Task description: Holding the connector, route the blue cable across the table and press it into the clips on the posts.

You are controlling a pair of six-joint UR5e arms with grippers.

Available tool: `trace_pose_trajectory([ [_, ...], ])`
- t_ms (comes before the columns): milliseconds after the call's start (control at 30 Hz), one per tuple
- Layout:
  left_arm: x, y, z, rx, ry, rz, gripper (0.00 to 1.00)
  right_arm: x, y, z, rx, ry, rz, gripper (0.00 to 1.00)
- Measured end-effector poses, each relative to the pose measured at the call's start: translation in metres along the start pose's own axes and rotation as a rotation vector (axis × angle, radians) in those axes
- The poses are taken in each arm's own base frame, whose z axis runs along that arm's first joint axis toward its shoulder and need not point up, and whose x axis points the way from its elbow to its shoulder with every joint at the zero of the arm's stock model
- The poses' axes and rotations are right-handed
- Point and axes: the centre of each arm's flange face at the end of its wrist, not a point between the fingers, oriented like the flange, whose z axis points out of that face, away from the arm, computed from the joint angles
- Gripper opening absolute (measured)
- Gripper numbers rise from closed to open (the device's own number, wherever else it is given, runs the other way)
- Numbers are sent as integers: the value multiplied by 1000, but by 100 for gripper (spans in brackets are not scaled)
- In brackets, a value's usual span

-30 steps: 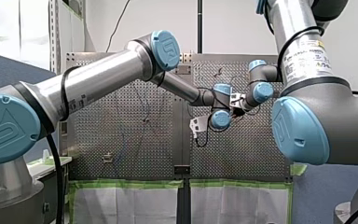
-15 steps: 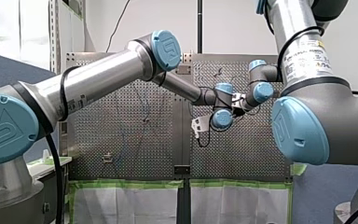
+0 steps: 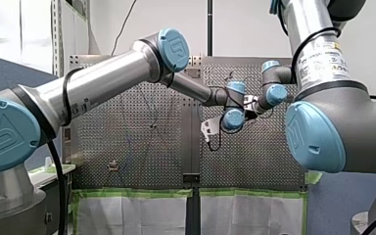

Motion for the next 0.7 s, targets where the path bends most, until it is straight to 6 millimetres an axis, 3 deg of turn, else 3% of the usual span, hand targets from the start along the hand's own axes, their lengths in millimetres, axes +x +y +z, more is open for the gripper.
trace_pose_trajectory([
  [333, -62, -13, -19, -2, -36, -35, 0, 61, -10, -21, 26, 73, 7, 0],
  [700, -135, -30, -44, 27, -97, -98, 0, 124, -17, -58, 27, 145, -1, 0],
])
